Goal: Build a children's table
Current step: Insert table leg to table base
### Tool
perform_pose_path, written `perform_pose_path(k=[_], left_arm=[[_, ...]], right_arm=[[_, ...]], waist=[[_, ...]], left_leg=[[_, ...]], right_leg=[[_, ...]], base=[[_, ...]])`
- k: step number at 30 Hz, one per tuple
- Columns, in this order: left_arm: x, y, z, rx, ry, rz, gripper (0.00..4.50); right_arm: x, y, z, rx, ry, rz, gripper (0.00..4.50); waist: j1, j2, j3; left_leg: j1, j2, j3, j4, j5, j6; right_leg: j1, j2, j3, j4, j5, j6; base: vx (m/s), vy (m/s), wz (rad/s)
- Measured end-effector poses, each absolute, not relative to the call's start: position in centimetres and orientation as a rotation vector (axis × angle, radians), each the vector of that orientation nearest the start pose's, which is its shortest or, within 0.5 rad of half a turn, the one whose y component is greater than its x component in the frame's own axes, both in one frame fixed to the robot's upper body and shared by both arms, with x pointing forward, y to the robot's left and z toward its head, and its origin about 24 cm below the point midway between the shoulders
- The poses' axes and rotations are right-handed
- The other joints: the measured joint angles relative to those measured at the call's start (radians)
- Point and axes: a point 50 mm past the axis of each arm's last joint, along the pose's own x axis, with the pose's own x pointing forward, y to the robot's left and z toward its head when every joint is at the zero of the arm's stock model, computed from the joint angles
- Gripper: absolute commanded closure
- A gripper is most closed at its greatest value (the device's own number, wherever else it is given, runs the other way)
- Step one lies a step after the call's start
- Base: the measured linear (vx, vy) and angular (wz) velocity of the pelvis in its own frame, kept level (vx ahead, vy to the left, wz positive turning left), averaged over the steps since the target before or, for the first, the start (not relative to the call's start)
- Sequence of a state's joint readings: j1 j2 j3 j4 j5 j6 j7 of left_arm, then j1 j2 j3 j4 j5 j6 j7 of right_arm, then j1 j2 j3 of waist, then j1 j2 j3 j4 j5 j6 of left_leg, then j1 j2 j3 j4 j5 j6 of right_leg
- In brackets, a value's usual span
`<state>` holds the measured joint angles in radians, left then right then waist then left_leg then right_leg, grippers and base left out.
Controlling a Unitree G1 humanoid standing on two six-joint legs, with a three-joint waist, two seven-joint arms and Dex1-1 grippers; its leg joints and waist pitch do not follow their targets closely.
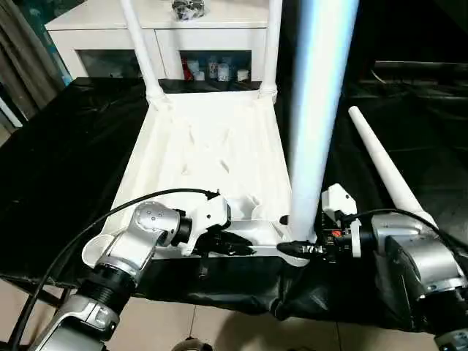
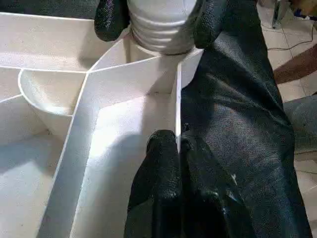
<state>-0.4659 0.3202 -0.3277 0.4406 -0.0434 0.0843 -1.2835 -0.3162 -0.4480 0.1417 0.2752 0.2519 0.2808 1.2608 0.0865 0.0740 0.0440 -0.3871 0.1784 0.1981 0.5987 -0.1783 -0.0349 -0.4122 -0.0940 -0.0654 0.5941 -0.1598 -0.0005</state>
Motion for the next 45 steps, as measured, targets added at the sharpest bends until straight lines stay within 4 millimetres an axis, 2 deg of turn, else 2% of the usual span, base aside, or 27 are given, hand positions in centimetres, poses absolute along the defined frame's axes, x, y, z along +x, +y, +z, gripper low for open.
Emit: perform_pose_path(k=[10, 19, 21, 23, 26, 29, 37, 40, 42, 45], left_arm=[[28.5, 10.3, 3.8, 0.284, 0.380, -1.488, 4.50], [28.4, 10.5, 3.6, 0.272, 0.376, -1.464, 4.50], [28.4, 10.5, 3.5, 0.258, 0.371, -1.445, 4.06], [28.5, 10.7, 3.6, 0.194, 0.363, -1.428, 3.95], [29.3, 10.5, 5.8, 0.075, 0.222, -1.359, 3.63], [29.9, 11.7, 7.1, 0.000, 0.174, -1.304, 3.51], [30.1, 12.0, 7.3, -0.177, 0.152, -1.227, 2.99], [30.1, 11.6, 7.6, -0.275, 0.141, -1.230, 2.69], [29.9, 11.5, 8.3, -0.344, 0.121, -1.254, 2.67], [29.6, 11.1, 9.1, -0.430, 0.103, -1.315, 2.28]], right_arm=[[27.0, -16.5, 3.8, 0.062, 0.340, 1.218, 1.75], [27.0, -16.3, 3.7, 0.068, 0.319, 1.198, 1.75], [27.1, -16.3, 3.7, 0.064, 0.315, 1.184, 1.75], [27.1, -16.2, 3.7, 0.067, 0.313, 1.179, 1.75], [26.8, -15.3, 3.2, 0.089, 0.322, 1.207, 1.75], [26.7, -14.7, 3.1, 0.104, 0.318, 1.226, 1.75], [26.7, -14.6, 3.1, 0.110, 0.314, 1.228, 1.76], [26.7, -14.5, 3.1, 0.109, 0.307, 1.229, 1.76], [26.7, -14.5, 3.1, 0.112, 0.303, 1.229, 1.76], [26.7, -14.5, 3.1, 0.115, 0.302, 1.229, 1.76]], waist=[[-0.002, 0.004, -0.002], [-0.004, 0.009, -0.003], [-0.005, 0.009, -0.003], [-0.009, 0.010, -0.002], [-0.013, 0.006, -0.002], [-0.028, 0.010, -0.004], [-0.032, 0.010, -0.003], [-0.035, 0.010, -0.003], [-0.037, 0.010, -0.003], [-0.043, 0.010, -0.003]], left_leg=[[0.002, 0.000, 0.000, 0.000, 0.000, 0.000], [0.003, 0.000, -0.001, 0.000, 0.000, 0.000], [0.003, 0.000, -0.001, 0.000, 0.000, 0.000], [0.003, 0.000, -0.001, 0.000, 0.000, 0.000], [0.003, 0.000, -0.002, -0.001, 0.000, 0.000], [0.004, 0.000, -0.002, -0.001, 0.000, 0.000], [0.003, 0.000, -0.002, -0.001, 0.000, 0.000], [0.003, 0.000, -0.002, -0.001, 0.000, 0.000], [0.004, 0.000, -0.002, -0.002, 0.000, 0.000], [0.004, 0.000, -0.002, -0.002, 0.000, 0.000]], right_leg=[[0.003, 0.000, 0.000, -0.001, -0.003, 0.005], [0.003, 0.000, 0.000, -0.001, -0.003, 0.005], [0.003, 0.000, 0.000, -0.001, -0.003, 0.005], [0.003, 0.000, 0.000, -0.001, -0.003, 0.005], [0.003, 0.000, -0.002, 0.000, -0.003, 0.004], [0.004, 0.000, -0.001, 0.000, -0.003, 0.004], [0.003, 0.001, -0.002, -0.001, -0.003, 0.005], [0.003, 0.001, -0.002, -0.001, -0.003, 0.005], [0.003, 0.001, -0.002, -0.001, -0.003, 0.005], [0.003, 0.001, -0.002, -0.001, -0.003, 0.005]], base=[[0.000, 0.000, 0.00], [0.000, 0.000, 0.00], [0.000, 0.000, 0.00], [0.000, 0.000, 0.00], [0.000, 0.000, 0.00], [0.000, 0.000, 0.00], [0.000, 0.000, 0.00], [0.000, 0.000, 0.00], [0.000, 0.000, 0.00], [0.000, 0.000, 0.00]])
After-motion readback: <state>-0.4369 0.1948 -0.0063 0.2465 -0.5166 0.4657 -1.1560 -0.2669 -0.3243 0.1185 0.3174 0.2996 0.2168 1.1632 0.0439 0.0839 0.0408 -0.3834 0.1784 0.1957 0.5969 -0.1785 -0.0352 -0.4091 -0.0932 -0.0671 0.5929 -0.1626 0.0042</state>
